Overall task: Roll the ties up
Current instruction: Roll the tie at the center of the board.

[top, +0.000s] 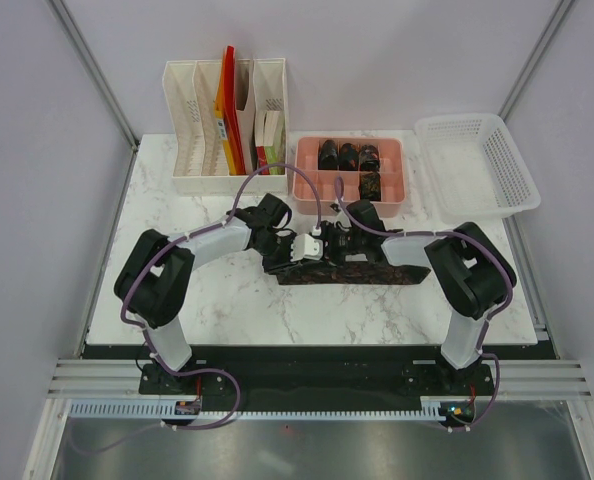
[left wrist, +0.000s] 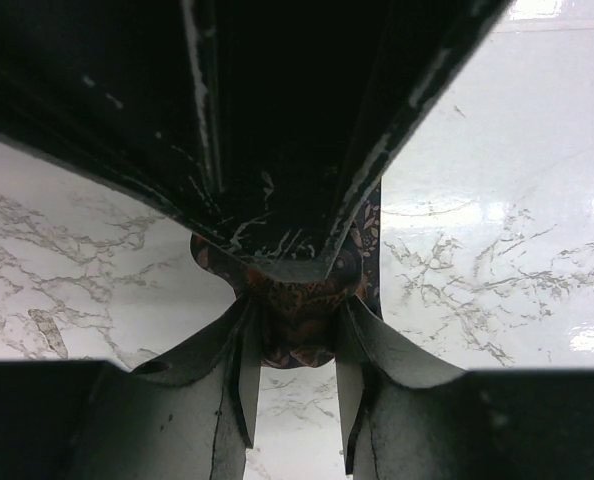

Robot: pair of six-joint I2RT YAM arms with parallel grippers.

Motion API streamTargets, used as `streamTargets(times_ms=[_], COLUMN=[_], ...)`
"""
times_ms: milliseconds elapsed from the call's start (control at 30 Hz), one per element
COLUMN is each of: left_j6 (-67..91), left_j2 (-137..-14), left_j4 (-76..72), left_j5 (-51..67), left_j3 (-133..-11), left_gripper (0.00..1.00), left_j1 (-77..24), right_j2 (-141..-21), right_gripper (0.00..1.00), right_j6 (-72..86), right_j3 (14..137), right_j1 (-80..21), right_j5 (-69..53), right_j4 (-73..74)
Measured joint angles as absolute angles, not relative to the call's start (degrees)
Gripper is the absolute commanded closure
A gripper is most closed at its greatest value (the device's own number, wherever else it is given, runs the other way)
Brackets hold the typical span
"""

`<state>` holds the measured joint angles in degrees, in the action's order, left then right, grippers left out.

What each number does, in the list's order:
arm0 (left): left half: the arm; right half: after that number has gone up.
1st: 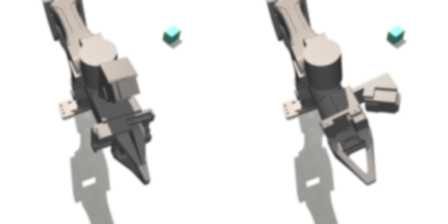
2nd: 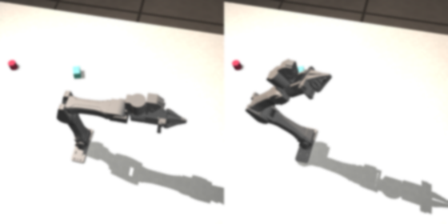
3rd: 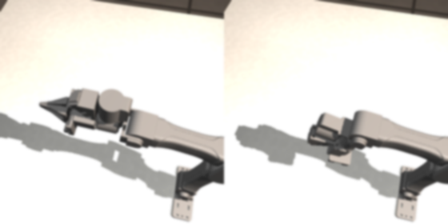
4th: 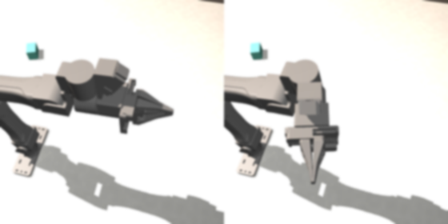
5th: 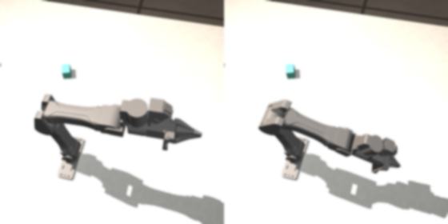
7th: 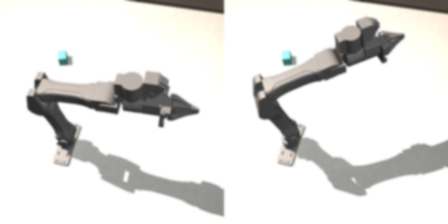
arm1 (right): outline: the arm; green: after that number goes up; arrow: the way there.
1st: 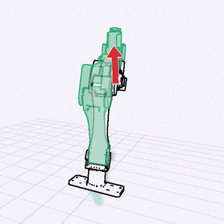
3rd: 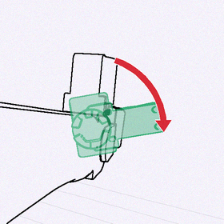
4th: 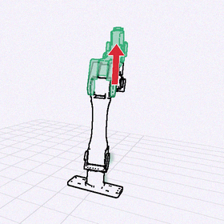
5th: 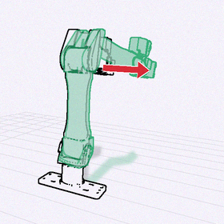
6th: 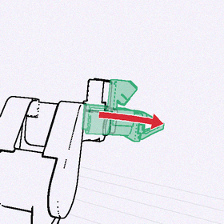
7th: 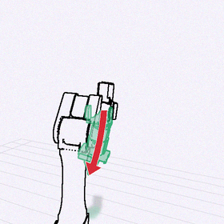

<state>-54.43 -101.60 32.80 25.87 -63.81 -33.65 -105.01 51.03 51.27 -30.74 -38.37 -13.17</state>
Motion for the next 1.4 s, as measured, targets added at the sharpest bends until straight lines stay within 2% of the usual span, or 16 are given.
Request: streamTargets(times_ms=[200,367,400,467,500,567,767,1133,1167,1200,1267,1400], left_j6=[-54.5,-54.5,-54.5,-54.5,-54.5,-54.5,-54.3,-50.3,-49.8,-49.4,-49.0,-48.8], left_j2=[-101.6,-101.8,-101.8,-102.1,-102.1,-102.2,-102.1,-101.4,-101.4,-101.3,-100.7,-97.3], left_j4=[32.7,33.3,33.4,34.0,34.3,34.7,36.1,40.3,40.3,40.1,39.7,37.3], left_j5=[25.8,25.5,25.4,24.8,24.5,23.8,23.7,25.3,25.4,25.6,26.0,26.6], left_j3=[-63.8,-64.3,-64.4,-64.9,-65.1,-65.4,-65.9,-72.1,-72.5,-72.7,-72.4,-68.2], left_gripper=[0.57,0.57,0.57,0.57,0.57,0.53,0.39,0.29,0.25,0.13,0.06,0.02], left_j1=[-33.7,-33.9,-34.0,-34.3,-34.5,-34.8,-34.9,-36.0,-36.0,-35.9,-35.3,-33.8], right_j2=[-105.7,-107.9,-108.4,-108.9,-109.2,-109.4,-109.7,-110.5,-110.5,-110.6,-110.7,-110.9], right_gripper=[0.52,0.66,0.76,0.84,0.93,0.99,1.00,1.00,1.00,1.00,1.00,1.00], right_j6=[52.0,52.7,52.7,52.6,52.9,52.6,51.3,49.1,48.9,48.6,47.9,47.2], right_j3=[51.0,50.9,50.9,50.6,50.5,50.5,50.5,50.6,50.8,51.0,51.5,52.2], right_j1=[-31.8,-32.5,-32.5,-32.5,-32.5,-32.5,-31.7,-29.9,-29.8,-29.7,-29.6,-29.6], right_j5=[-37.8,-37.2,-37.1,-36.8,-36.8,-36.8,-36.6,-36.5,-36.6,-36.7,-36.8,-37.1], right_j4=[-14.9,-16.8,-16.8,-17.0,-17.2,-17.6,-16.2,-11.8,-11.4,-11.0,-10.0,-8.9])
